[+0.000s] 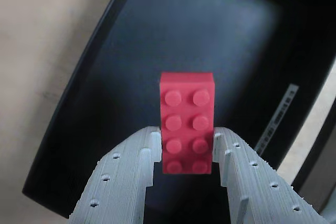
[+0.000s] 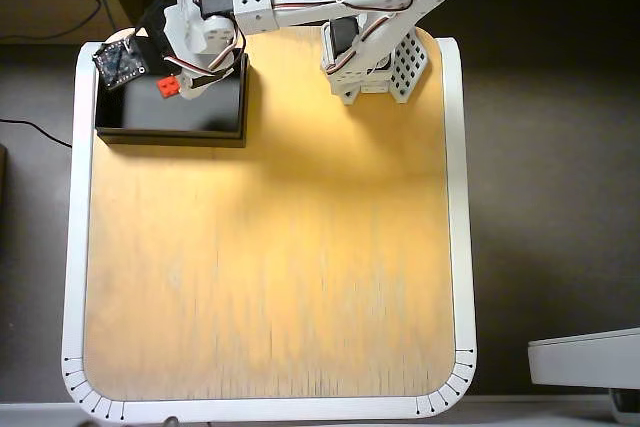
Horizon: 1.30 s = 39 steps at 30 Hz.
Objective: Grasp a lego block and put it in the bin.
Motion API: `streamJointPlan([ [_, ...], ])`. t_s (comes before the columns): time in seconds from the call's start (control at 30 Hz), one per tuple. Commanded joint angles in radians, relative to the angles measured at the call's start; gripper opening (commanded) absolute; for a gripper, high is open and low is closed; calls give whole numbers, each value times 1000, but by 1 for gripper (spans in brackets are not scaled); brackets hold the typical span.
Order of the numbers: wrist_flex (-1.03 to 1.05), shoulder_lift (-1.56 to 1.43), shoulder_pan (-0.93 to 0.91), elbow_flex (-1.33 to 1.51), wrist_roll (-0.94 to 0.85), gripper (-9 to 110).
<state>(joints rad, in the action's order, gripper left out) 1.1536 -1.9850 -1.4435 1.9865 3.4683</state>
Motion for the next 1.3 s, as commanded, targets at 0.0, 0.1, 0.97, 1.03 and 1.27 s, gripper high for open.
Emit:
streamJointPlan([
  [0.0,-29,2,-15,-143,17,1],
  [0.1,-29,17,-20,-143,28,6],
  [0.97,-14,-201,209,-147,-140,19],
  [1.03,-14,-245,259,-147,-179,19],
  [1.27,-21,-383,449,-147,-291,18],
])
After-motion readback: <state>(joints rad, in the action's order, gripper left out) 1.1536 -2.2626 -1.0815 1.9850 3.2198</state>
